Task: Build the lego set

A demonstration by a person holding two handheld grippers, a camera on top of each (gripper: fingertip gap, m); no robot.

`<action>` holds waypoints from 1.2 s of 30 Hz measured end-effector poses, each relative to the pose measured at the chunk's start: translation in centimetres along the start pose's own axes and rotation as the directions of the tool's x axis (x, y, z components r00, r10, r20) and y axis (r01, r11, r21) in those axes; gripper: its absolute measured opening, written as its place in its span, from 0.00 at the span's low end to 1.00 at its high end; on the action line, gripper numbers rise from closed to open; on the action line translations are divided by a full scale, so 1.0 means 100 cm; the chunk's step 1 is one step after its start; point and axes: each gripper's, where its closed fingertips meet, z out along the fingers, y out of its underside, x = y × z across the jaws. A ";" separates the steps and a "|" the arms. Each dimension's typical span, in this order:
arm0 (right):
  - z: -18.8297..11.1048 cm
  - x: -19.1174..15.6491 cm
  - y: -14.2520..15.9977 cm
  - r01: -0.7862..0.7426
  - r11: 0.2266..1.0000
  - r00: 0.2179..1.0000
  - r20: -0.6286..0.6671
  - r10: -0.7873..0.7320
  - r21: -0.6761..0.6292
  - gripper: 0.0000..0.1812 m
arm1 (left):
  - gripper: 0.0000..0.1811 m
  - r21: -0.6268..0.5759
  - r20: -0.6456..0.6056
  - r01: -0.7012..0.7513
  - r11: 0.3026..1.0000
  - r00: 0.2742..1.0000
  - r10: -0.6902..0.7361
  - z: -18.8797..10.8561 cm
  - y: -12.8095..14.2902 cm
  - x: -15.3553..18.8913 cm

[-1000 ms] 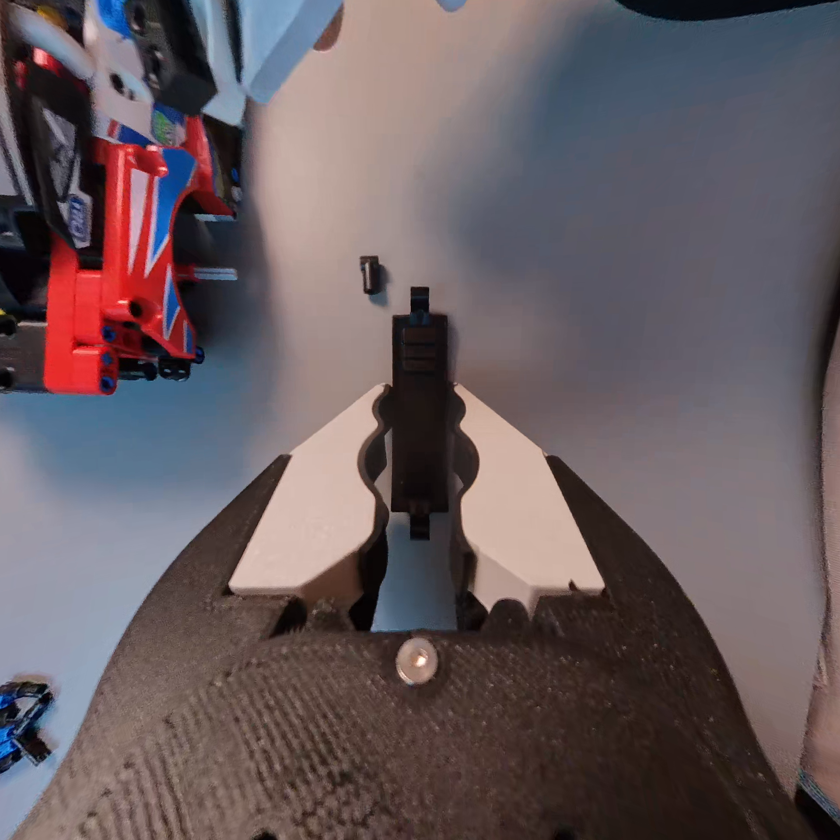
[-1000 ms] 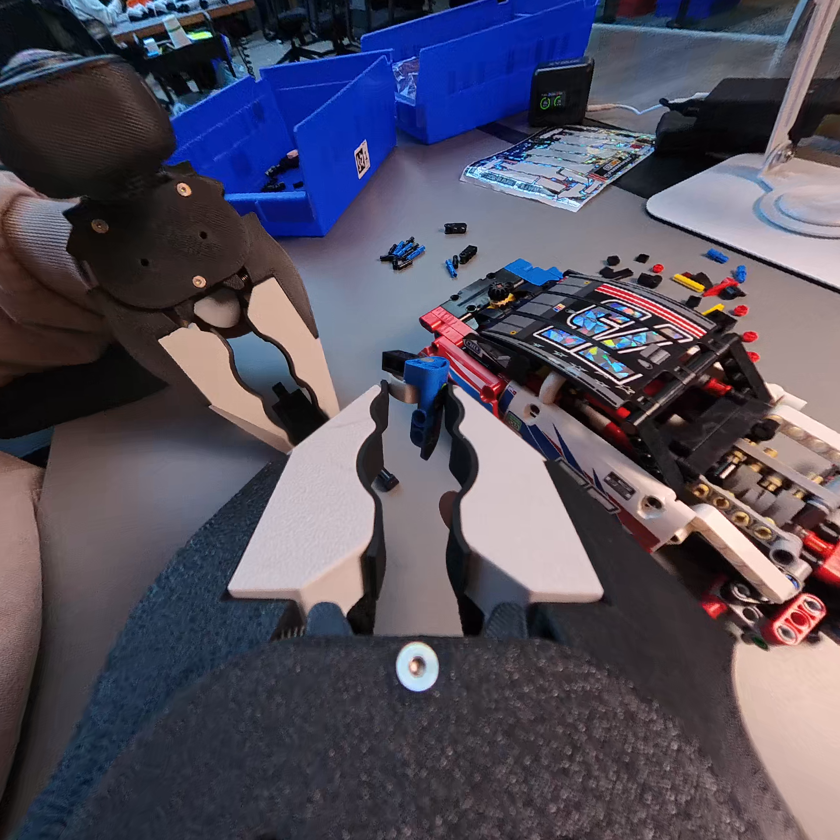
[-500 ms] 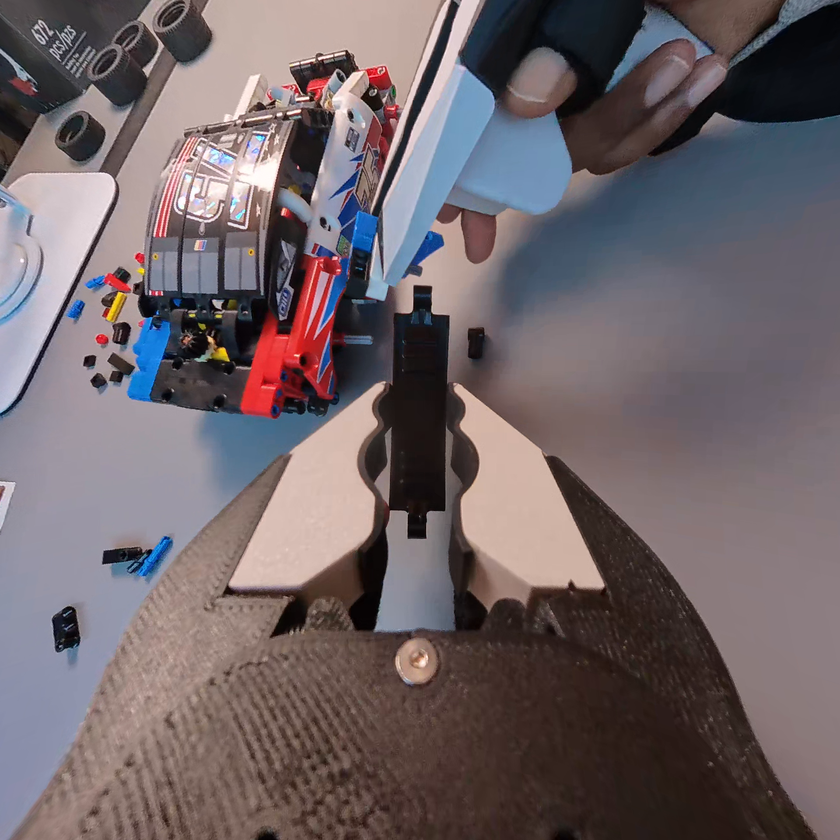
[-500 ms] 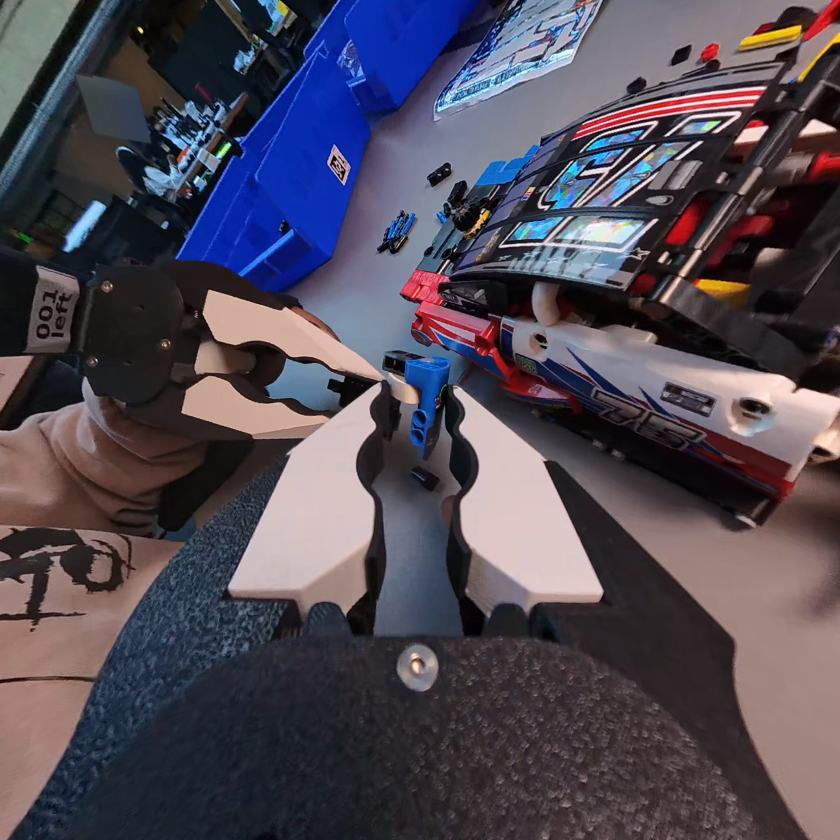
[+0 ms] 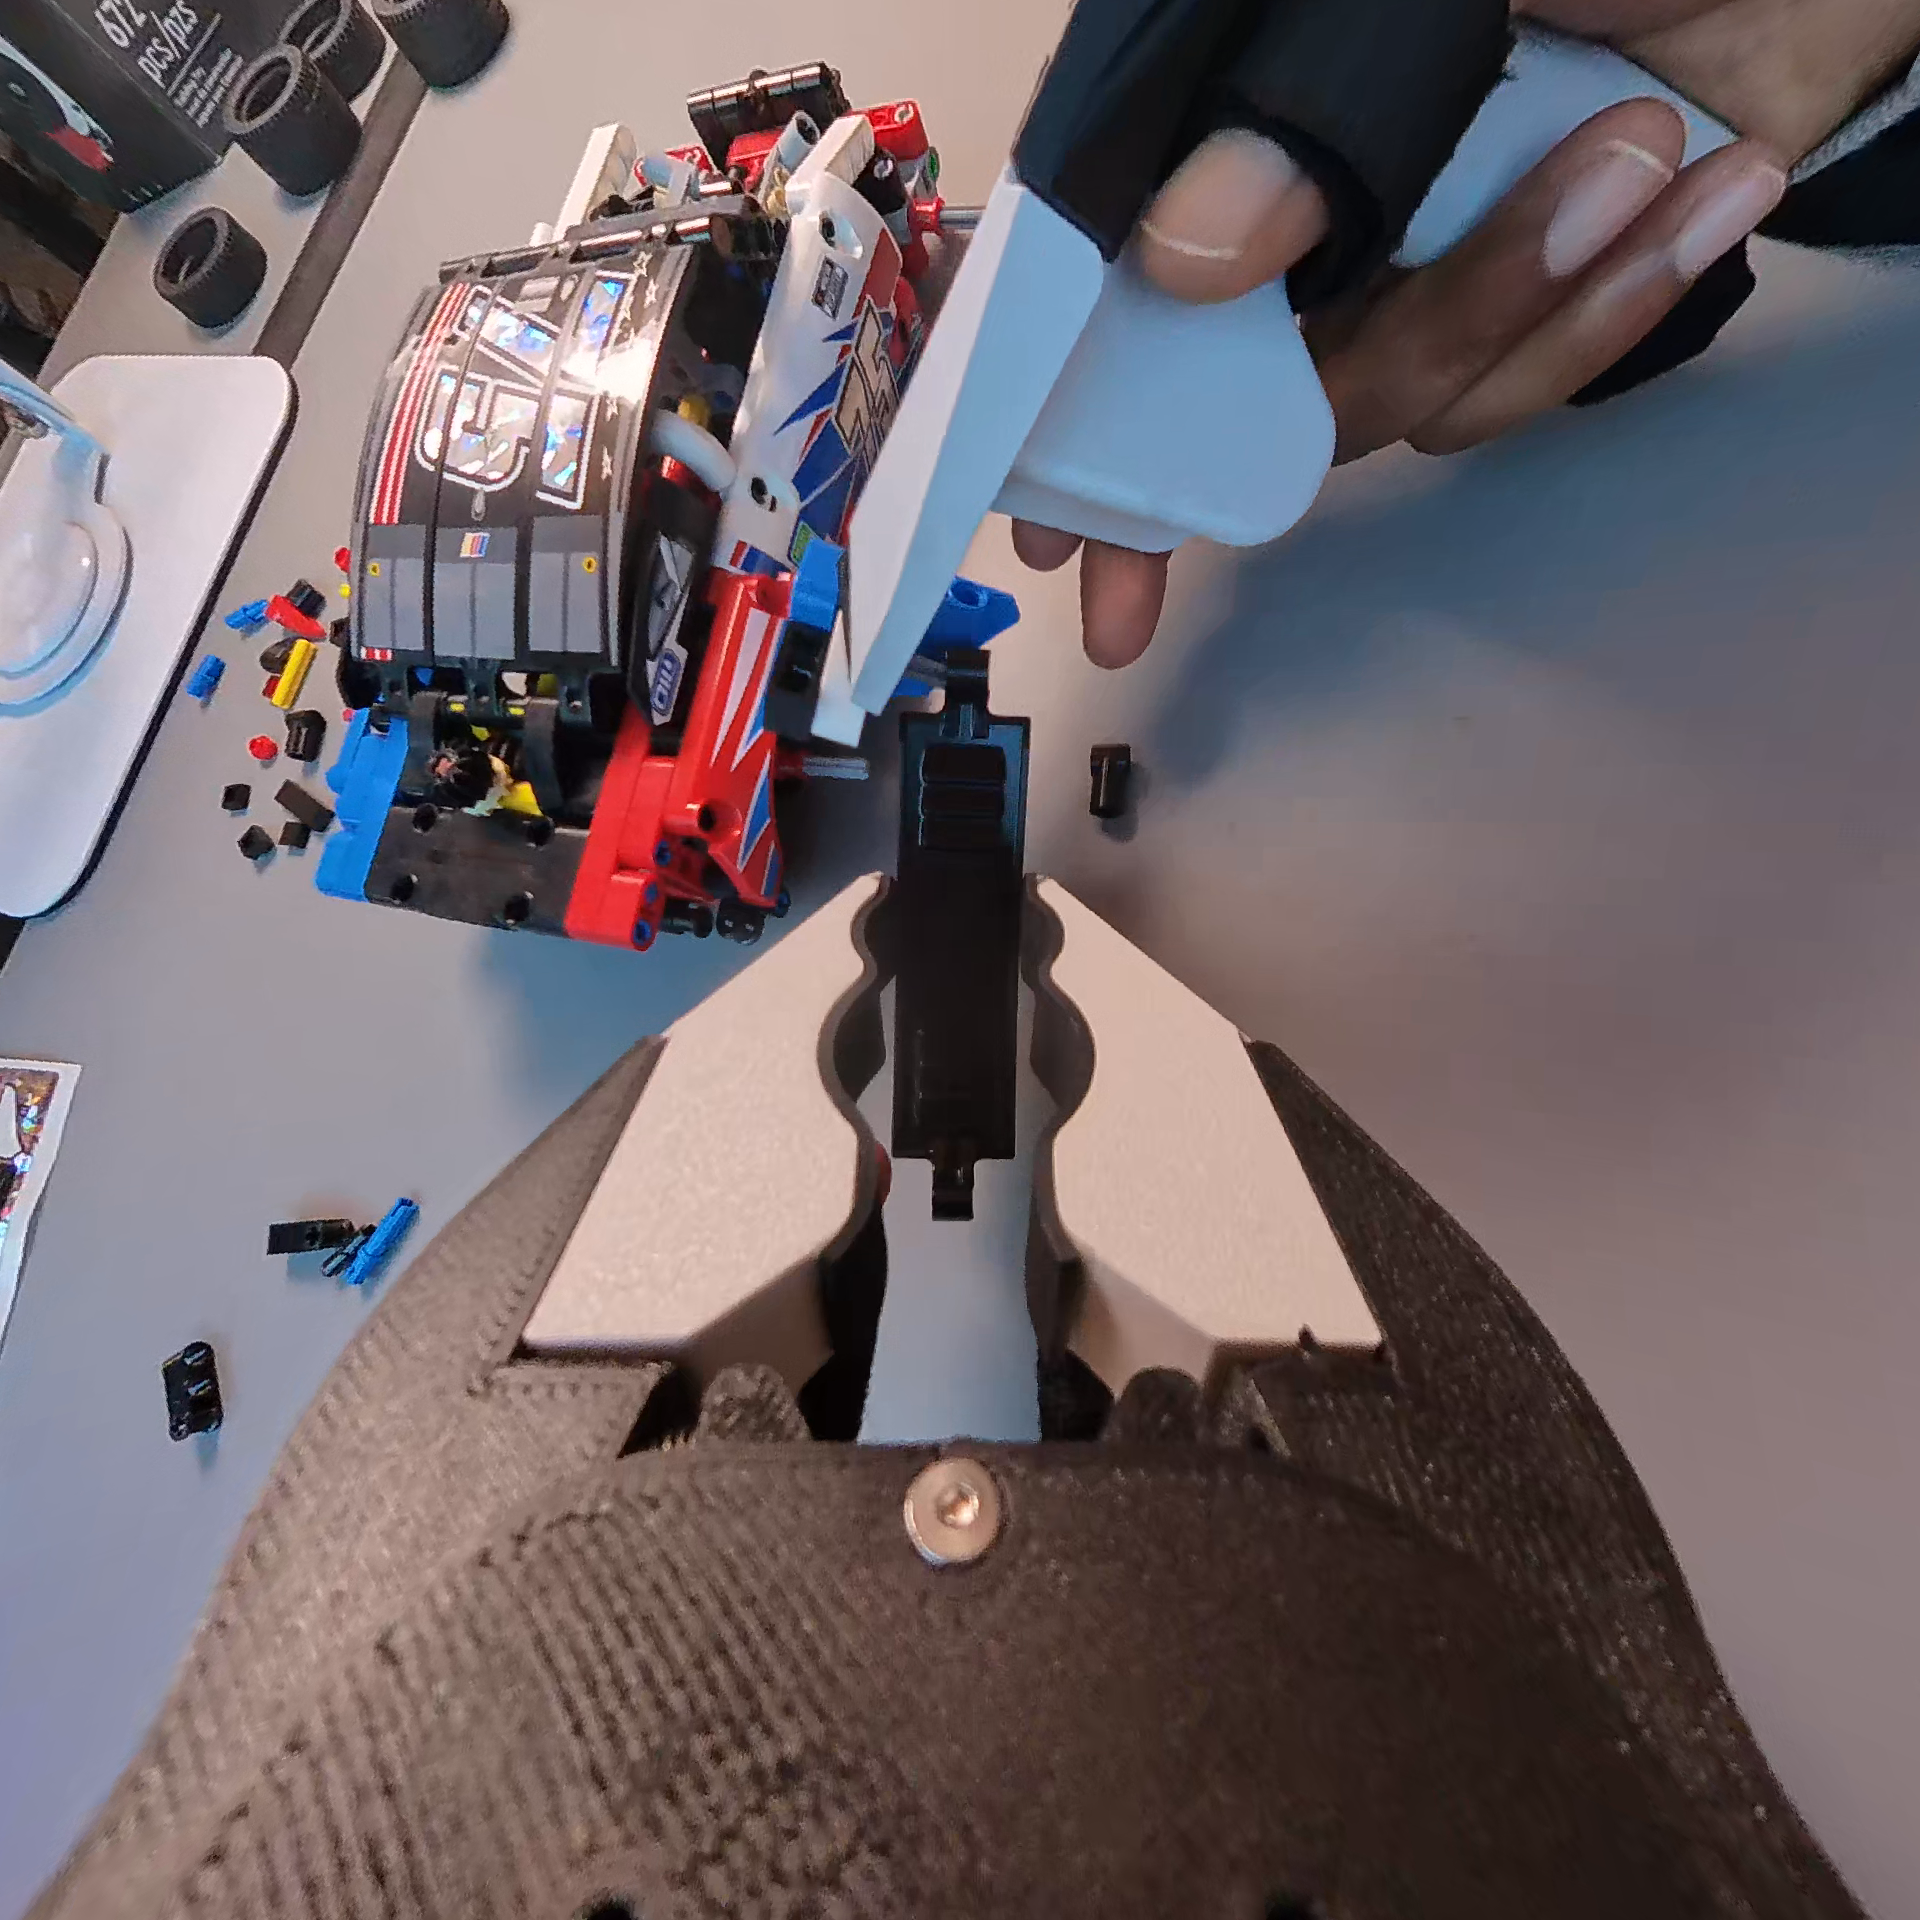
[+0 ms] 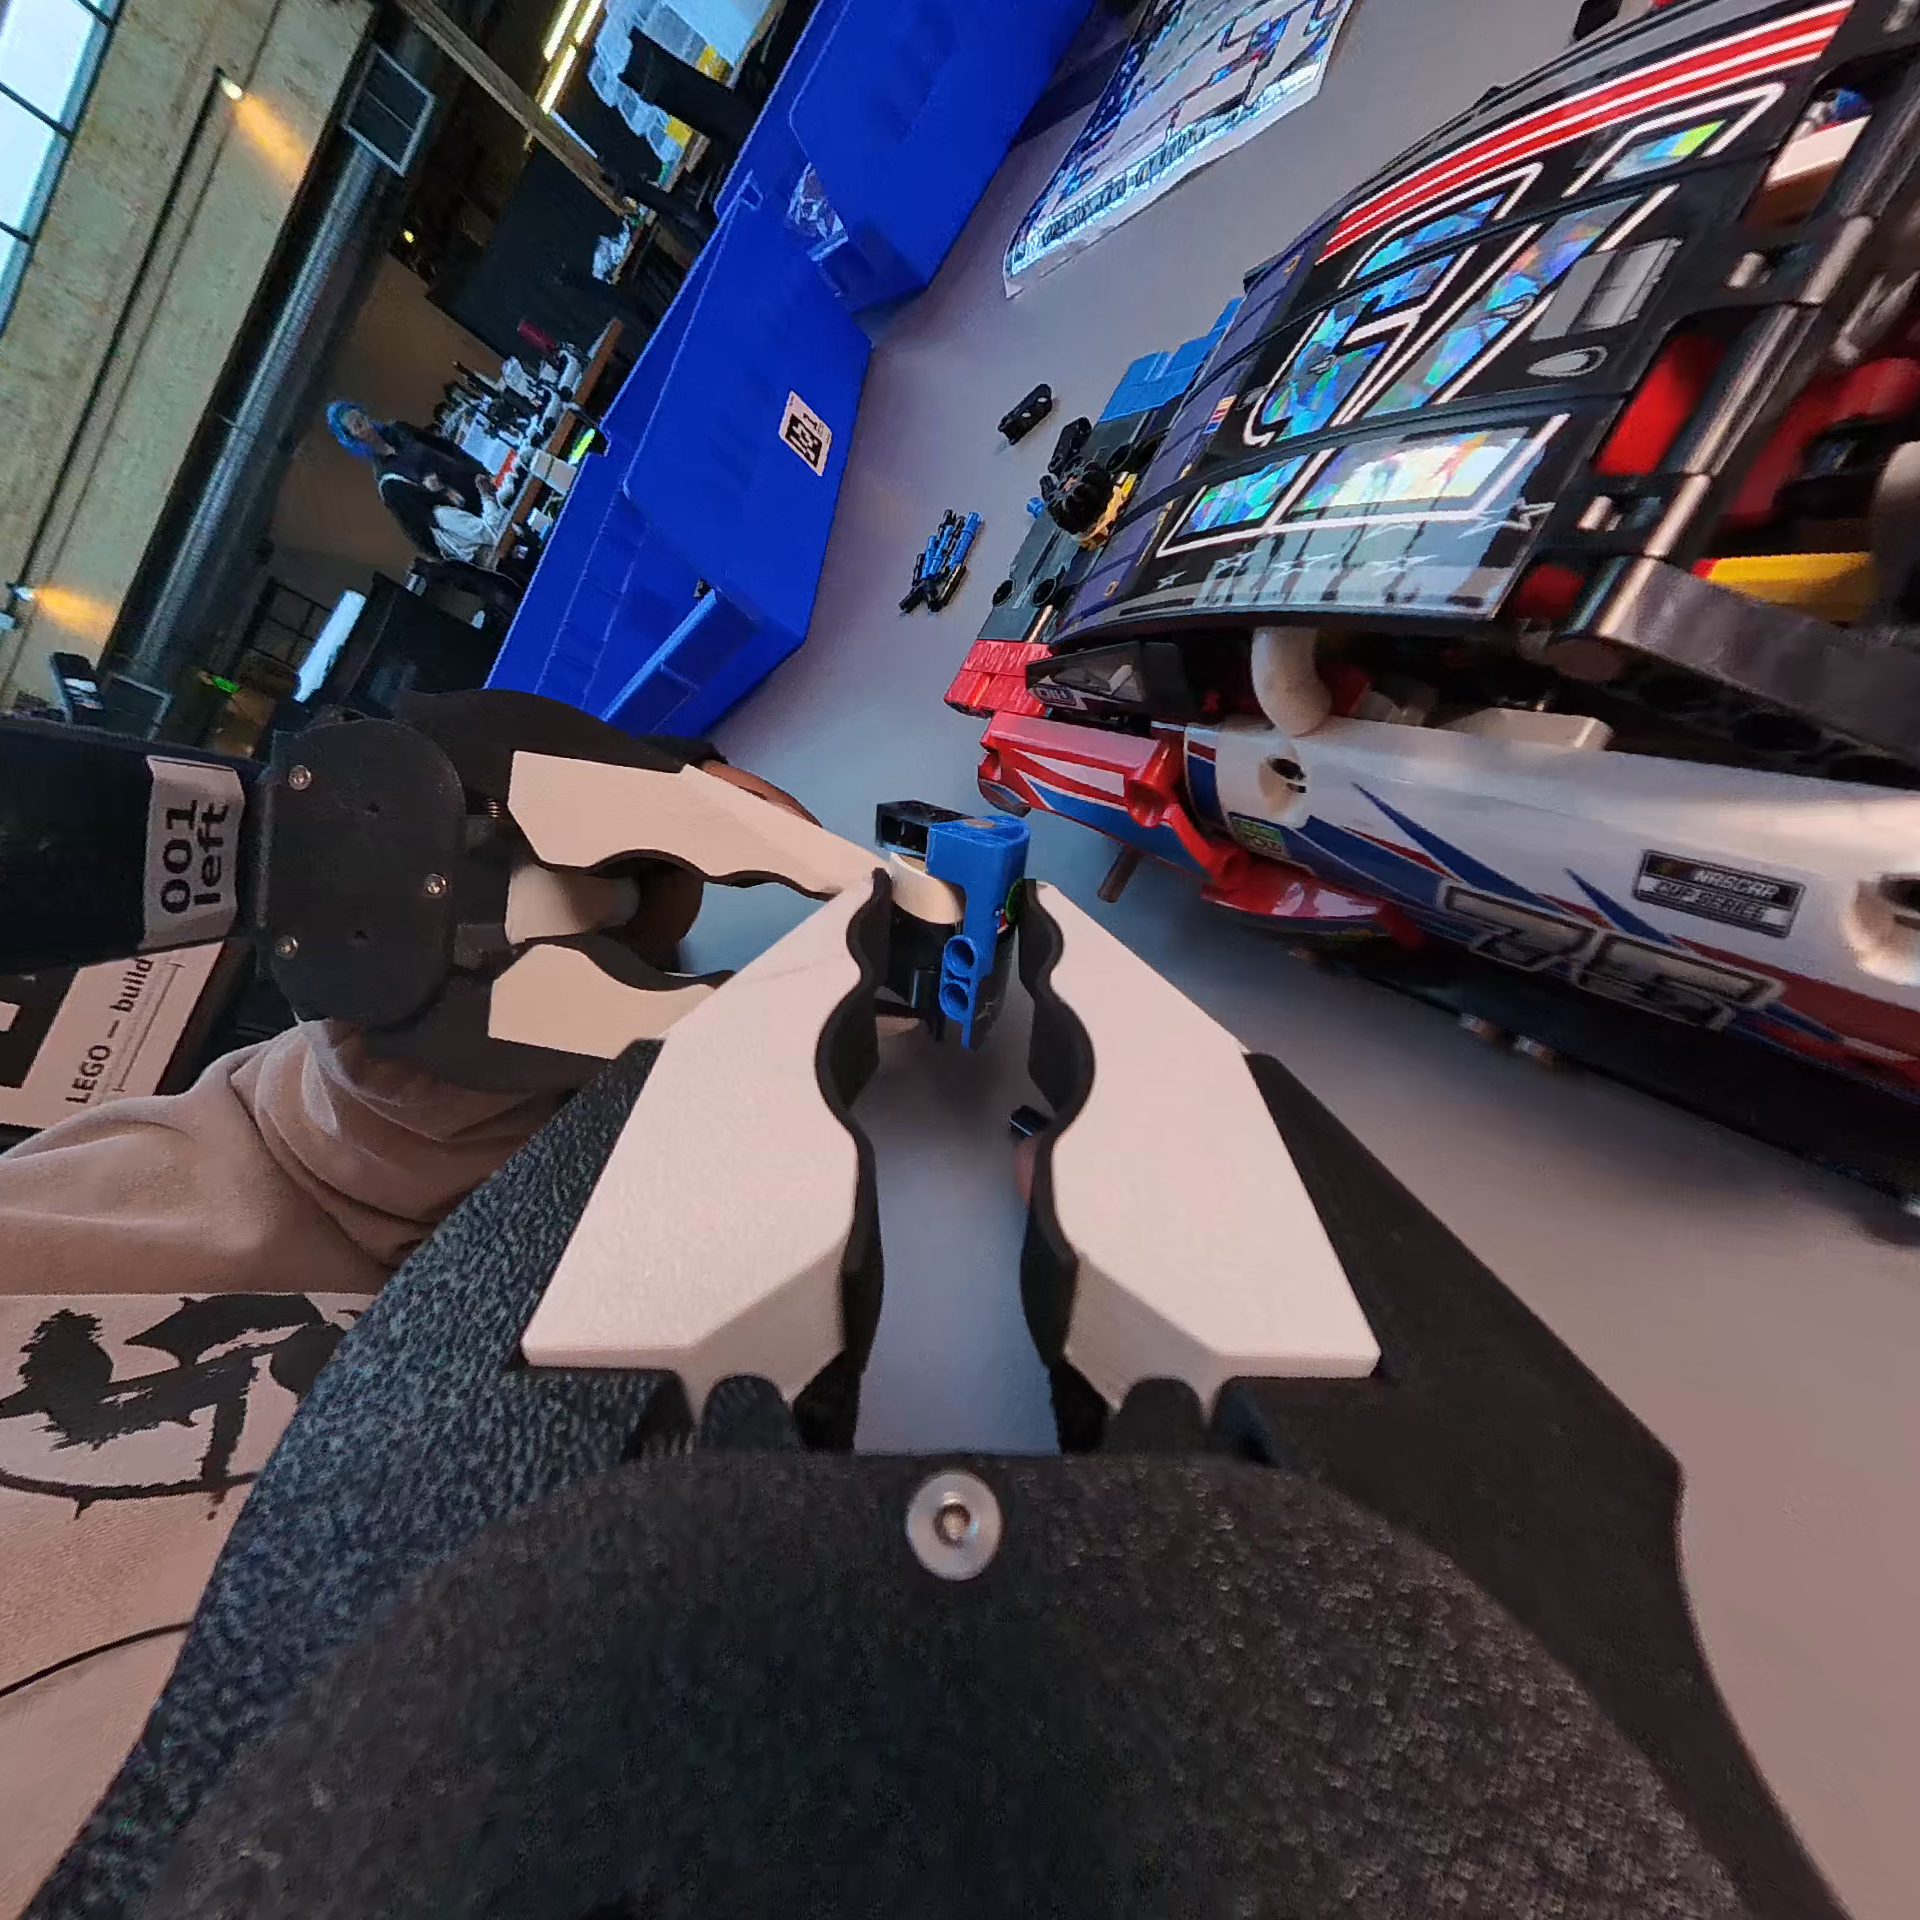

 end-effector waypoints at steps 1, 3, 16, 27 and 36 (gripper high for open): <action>0.000 0.000 -0.001 -0.004 1.000 1.000 0.000 0.004 0.007 0.12 | 0.12 -0.009 0.003 -0.012 1.000 1.000 0.012 0.000 0.001 0.000; -0.001 0.000 -0.004 0.002 1.000 1.000 -0.006 -0.002 0.012 0.12 | 0.12 -0.011 0.002 -0.013 1.000 1.000 0.013 0.001 0.001 0.002; 0.003 0.003 0.005 0.078 0.996 0.993 -0.082 -0.082 -0.054 0.12 | 0.12 -0.047 0.117 -0.080 0.996 0.990 0.085 0.001 0.002 -0.006; 0.005 -0.003 0.000 0.214 0.977 0.949 -0.236 -0.208 0.001 0.12 | 0.12 -0.092 0.337 -0.265 0.960 0.899 0.280 -0.005 -0.001 -0.020; -0.017 -0.021 0.006 0.796 0.577 0.552 -0.171 -0.816 -0.184 0.36 | 0.12 -0.046 0.276 -0.277 0.960 0.920 0.278 -0.014 -0.005 -0.015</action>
